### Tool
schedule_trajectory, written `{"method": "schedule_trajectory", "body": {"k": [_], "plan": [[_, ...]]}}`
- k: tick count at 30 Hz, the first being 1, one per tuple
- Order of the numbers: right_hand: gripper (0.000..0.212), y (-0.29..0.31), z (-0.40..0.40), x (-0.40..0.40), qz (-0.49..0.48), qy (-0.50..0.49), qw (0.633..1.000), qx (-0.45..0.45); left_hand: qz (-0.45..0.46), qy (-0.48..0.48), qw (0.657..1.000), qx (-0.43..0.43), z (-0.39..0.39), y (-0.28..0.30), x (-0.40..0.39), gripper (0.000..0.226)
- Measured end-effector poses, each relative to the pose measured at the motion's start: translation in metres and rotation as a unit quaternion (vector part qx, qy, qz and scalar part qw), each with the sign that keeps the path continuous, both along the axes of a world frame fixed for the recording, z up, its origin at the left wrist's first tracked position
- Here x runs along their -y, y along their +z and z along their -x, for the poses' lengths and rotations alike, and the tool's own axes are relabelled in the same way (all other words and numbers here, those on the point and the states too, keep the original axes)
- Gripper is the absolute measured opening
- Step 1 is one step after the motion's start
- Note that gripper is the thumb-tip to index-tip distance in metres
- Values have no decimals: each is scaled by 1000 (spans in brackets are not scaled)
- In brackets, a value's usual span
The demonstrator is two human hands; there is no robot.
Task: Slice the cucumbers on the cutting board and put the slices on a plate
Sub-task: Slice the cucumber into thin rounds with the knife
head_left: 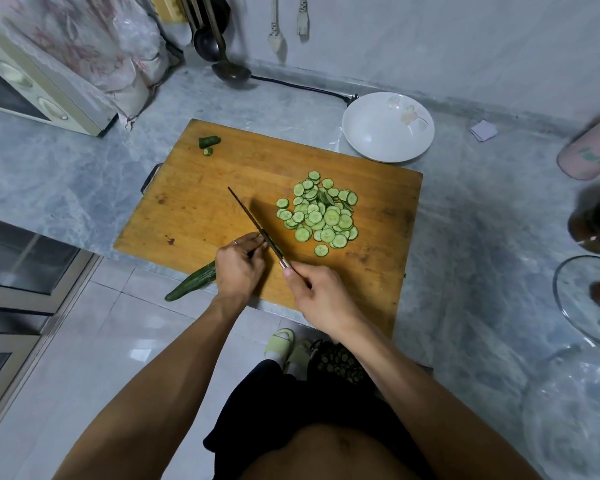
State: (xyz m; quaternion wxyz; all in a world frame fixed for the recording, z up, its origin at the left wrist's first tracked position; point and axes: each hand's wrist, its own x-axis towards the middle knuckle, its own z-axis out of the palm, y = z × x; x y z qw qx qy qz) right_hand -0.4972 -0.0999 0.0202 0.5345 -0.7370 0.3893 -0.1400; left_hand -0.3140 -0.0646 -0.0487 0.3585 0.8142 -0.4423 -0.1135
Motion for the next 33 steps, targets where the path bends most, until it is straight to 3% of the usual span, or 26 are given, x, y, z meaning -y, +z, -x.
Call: {"method": "schedule_trajectory", "body": {"k": [7, 12, 33], "plan": [[25, -11, -6, -1, 23, -13, 1000, -3, -5, 0, 1000, -2, 1, 0, 0, 23], [34, -12, -2, 15, -36, -48, 998, -4, 2, -18, 999, 28, -5, 1, -1, 17], [31, 10, 11, -3, 13, 12, 1000, 11, 19, 0, 1000, 3, -3, 1, 0, 15]]}}
